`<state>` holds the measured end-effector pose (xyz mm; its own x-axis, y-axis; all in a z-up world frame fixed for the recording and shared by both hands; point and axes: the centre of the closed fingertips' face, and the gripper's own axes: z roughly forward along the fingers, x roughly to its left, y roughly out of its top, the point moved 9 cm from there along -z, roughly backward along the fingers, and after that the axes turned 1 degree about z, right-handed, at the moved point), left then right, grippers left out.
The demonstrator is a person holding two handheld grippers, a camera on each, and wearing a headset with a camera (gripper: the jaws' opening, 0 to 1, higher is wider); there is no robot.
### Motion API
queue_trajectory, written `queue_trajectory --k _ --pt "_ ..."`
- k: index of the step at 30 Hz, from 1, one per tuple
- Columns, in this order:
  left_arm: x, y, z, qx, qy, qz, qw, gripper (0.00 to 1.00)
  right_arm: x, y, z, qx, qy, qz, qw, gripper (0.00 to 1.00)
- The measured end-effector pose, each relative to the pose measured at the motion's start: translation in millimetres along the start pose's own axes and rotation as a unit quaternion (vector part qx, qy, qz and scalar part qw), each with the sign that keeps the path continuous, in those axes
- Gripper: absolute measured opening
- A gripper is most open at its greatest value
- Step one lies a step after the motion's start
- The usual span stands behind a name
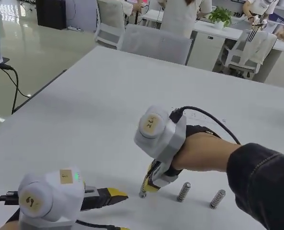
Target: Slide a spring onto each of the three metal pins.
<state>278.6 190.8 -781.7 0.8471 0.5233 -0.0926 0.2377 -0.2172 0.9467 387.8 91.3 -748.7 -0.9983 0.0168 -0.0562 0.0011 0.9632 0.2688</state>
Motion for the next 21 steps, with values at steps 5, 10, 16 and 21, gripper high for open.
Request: queue_trajectory --k 5,10,16,21 --pt "0.2 -1.0 0.3 0.002 0.001 -0.001 1.0 0.41 -1.7 -0.6 6.1 -0.002 -0.002 0.005 1.0 0.08" --pt "0.8 -1.3 -0.2 0.003 0.003 -0.002 1.0 0.41 -1.8 -0.8 10.3 -0.001 -0.002 0.006 1.0 0.08" --pt "0.9 -1.6 -0.5 0.004 0.005 -0.003 1.0 0.41 -3.0 0.9 12.3 -0.007 -0.002 0.012 0.9999 0.09" --pt "1.4 -1.8 -0.7 0.004 0.006 -0.003 1.0 0.41 -2.4 -1.7 13.5 -0.002 -0.004 0.007 1.0 0.1"
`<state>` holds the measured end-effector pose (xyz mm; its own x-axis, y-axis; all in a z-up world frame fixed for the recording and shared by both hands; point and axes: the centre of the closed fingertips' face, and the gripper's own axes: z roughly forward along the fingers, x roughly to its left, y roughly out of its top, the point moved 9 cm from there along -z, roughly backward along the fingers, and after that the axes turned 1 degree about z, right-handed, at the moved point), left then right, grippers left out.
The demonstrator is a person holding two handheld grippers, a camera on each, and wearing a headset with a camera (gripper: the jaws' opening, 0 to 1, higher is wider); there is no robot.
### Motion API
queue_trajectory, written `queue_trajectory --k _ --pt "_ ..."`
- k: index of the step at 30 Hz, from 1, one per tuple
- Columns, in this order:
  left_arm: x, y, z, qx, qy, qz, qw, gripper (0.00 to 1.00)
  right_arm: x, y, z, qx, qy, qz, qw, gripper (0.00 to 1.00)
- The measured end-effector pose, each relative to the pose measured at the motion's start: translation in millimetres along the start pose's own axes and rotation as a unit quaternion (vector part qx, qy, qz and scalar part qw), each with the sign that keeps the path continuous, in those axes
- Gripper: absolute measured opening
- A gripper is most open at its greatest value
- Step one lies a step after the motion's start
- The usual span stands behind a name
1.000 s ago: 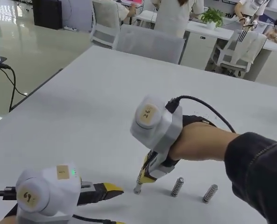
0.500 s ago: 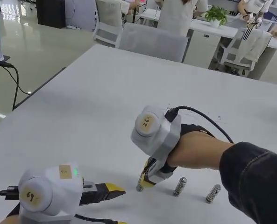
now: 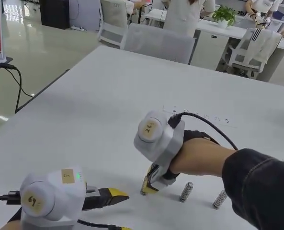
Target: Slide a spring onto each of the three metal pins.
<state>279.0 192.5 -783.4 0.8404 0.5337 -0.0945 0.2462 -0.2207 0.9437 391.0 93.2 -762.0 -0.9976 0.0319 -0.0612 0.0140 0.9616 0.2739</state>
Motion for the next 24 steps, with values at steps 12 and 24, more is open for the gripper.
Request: queue_trajectory --k 12,24 --pt "1.3 -0.5 -0.5 0.004 0.001 -0.001 1.0 0.43 -0.2 -16.2 -15.0 -0.022 -0.017 0.012 0.9995 0.25" --pt "2.4 0.4 -0.5 0.004 0.004 -0.005 1.0 0.48 22.1 -37.4 -38.3 -0.089 -0.01 0.058 0.9943 0.29"
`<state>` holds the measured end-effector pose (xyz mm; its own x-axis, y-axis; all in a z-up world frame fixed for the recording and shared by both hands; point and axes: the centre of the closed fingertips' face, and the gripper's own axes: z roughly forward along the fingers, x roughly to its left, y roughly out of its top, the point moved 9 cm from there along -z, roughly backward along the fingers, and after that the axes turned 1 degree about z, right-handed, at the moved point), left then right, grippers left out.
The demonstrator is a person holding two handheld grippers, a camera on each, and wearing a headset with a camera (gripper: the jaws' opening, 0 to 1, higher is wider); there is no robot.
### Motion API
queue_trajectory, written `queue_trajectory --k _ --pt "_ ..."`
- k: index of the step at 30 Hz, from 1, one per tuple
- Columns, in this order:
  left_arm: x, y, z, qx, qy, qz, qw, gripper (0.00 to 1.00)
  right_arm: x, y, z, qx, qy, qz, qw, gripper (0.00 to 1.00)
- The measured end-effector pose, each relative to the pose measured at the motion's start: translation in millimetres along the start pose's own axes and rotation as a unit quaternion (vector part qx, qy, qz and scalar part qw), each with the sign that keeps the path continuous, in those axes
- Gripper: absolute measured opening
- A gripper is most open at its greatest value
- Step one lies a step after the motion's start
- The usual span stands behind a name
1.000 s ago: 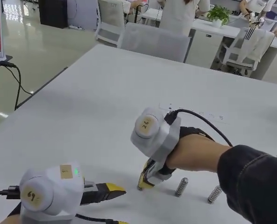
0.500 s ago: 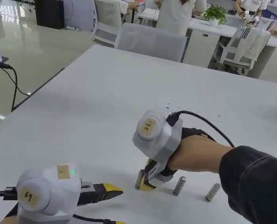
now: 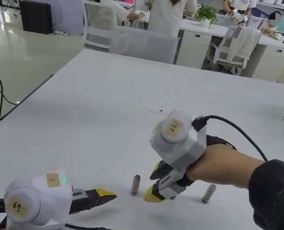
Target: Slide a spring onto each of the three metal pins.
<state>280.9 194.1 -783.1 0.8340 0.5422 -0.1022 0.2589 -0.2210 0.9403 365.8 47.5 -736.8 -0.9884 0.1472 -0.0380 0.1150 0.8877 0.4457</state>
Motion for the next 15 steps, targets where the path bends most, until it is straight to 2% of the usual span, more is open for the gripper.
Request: queue_trajectory --k 9,15 --pt "-0.3 -0.2 -2.0 -0.004 0.004 -0.002 1.0 0.51 27.8 -24.0 -11.7 -0.045 0.007 0.031 0.9985 0.31" --pt "-2.4 0.9 -3.7 -0.009 0.005 -0.003 0.9999 0.54 38.6 -47.1 -21.4 -0.082 -0.005 0.074 0.9939 0.32"
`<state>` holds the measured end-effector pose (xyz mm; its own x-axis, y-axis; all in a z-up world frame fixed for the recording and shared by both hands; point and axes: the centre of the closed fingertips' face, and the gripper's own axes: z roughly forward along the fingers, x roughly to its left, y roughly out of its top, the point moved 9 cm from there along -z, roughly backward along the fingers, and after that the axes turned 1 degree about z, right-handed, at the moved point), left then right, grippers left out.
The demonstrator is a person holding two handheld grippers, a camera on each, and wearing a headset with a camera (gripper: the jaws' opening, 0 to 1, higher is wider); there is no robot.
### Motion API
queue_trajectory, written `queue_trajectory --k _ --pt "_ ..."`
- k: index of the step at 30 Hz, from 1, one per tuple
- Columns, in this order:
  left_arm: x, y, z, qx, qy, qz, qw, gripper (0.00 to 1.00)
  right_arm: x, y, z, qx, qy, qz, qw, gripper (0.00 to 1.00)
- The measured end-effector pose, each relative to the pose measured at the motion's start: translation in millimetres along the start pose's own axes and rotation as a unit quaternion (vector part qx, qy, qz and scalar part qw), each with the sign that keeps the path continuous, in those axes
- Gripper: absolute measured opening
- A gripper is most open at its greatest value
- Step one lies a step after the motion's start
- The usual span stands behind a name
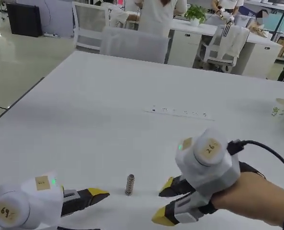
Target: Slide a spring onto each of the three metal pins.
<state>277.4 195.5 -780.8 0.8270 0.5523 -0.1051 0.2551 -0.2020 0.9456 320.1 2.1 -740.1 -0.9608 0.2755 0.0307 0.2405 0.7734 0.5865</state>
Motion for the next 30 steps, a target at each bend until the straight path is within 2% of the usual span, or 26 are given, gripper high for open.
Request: queue_trajectory --k 3,7,10,13,18,25,30 --pt "-1.6 1.6 -0.2 -0.003 0.0 0.0 1.0 0.55 3.3 -12.7 -8.1 -0.015 -0.007 0.018 0.9997 0.32" --pt "-1.4 2.8 -0.1 -0.004 0.001 -0.001 1.0 0.57 6.7 -32.2 -18.5 -0.023 -0.018 0.037 0.9989 0.33" --pt "-1.5 2.8 -0.1 -0.004 0.002 -0.002 1.0 0.58 5.3 -40.8 -26.2 -0.029 -0.03 0.053 0.9977 0.34" --pt "-2.1 3.2 -0.2 -0.002 0.003 -0.003 1.0 0.59 2.5 -51.1 -37.3 -0.052 -0.046 0.081 0.9943 0.35" --pt "-2.8 4.5 -1.8 0.0 0.007 -0.004 1.0 0.61 -5.5 -71.3 -49.7 -0.068 -0.07 0.109 0.9892 0.37" --pt "-2.8 4.3 -3.5 0.003 0.014 -0.006 0.9999 0.63 -20.9 -84.7 -63.9 -0.096 -0.109 0.122 0.9819 0.45" --pt "-2.4 5.9 -5.3 0.001 0.02 -0.007 0.9998 0.65 -25.2 -89.1 -66.3 -0.109 -0.122 0.109 0.9804 0.55"
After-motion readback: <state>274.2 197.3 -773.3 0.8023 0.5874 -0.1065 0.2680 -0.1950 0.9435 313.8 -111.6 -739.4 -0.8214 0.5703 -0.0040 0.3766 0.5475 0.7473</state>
